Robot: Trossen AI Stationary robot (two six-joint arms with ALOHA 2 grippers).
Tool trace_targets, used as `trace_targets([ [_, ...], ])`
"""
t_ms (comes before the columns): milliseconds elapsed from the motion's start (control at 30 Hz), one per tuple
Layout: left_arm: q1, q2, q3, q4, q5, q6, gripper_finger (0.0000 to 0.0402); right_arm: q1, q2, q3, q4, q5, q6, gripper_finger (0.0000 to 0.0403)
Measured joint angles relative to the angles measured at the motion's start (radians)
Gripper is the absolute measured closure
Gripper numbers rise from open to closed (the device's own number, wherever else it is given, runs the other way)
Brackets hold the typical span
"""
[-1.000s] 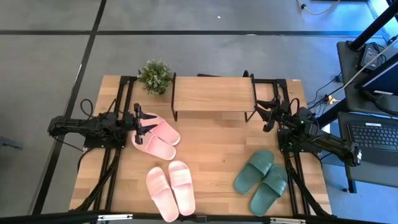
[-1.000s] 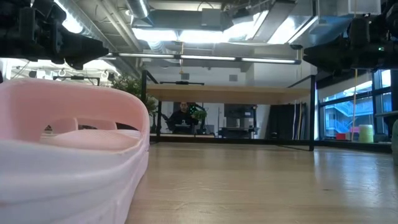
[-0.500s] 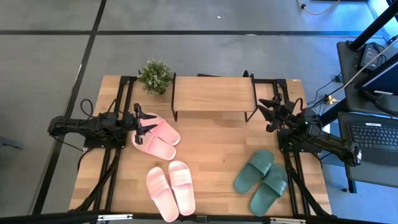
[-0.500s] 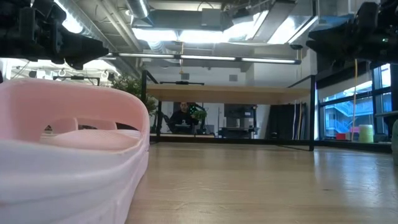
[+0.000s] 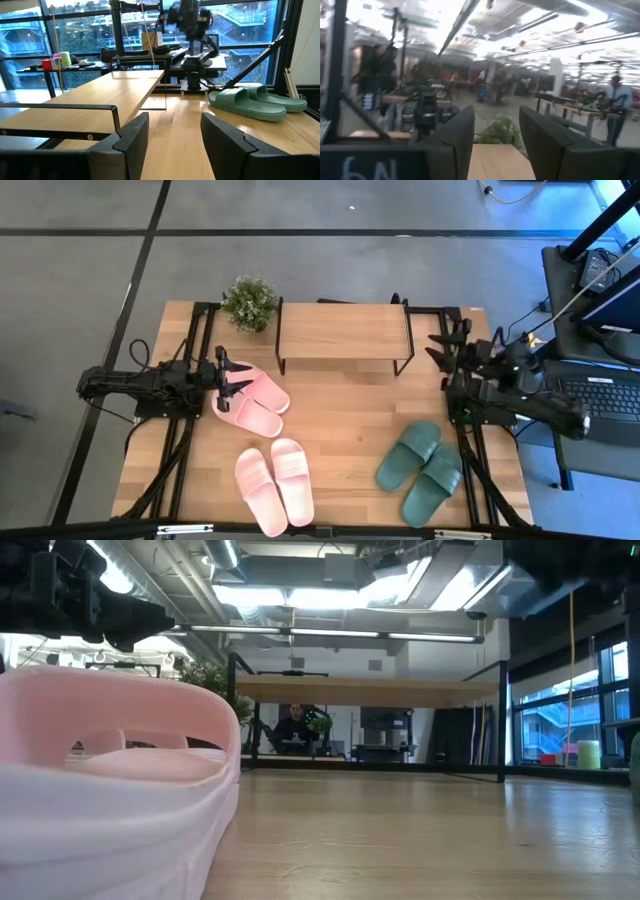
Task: Pick and place slides into the shelf
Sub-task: Put the green slipper on the shelf
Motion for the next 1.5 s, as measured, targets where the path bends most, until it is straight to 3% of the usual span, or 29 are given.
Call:
trace_targets([
  [333,0.0,0.0,0.0,-0.002,0.0,0.0,0.0229,0.211,0.437,0.466,-0.415,0.013,-0.051,0.0246],
  [600,0.0,0.0,0.0,-0.002,0.0,0.0,0.0229,0.37,0.773,0.754,-0.733,0.196,0.0,0.0246],
  [700,0.0,0.0,0.0,-0.001,0.0,0.0,0.0229,0.435,0.877,0.857,-0.903,0.24,0.145,0.0246],
  [933,0.0,0.0,0.0,-0.001,0.0,0.0,0.0229,0.586,1.072,0.983,-1.336,0.254,0.687,0.0246],
  [1067,0.0,0.0,0.0,-0.001,0.0,0.012,0.0229,0.687,1.157,0.989,-1.495,0.149,1.001,0.0246],
  [1200,0.0,0.0,0.0,-0.001,-0.001,0.032,0.0229,0.806,1.231,0.989,-1.528,0.042,1.256,0.0246],
  [1367,0.0,0.0,0.0,-0.001,-0.008,0.033,0.0229,0.949,1.318,0.989,-1.511,-0.01,1.532,0.0246],
  [1500,0.0,0.0,0.0,-0.001,-0.063,0.034,0.0229,1.052,1.385,0.989,-1.49,-0.025,1.644,0.0246],
])
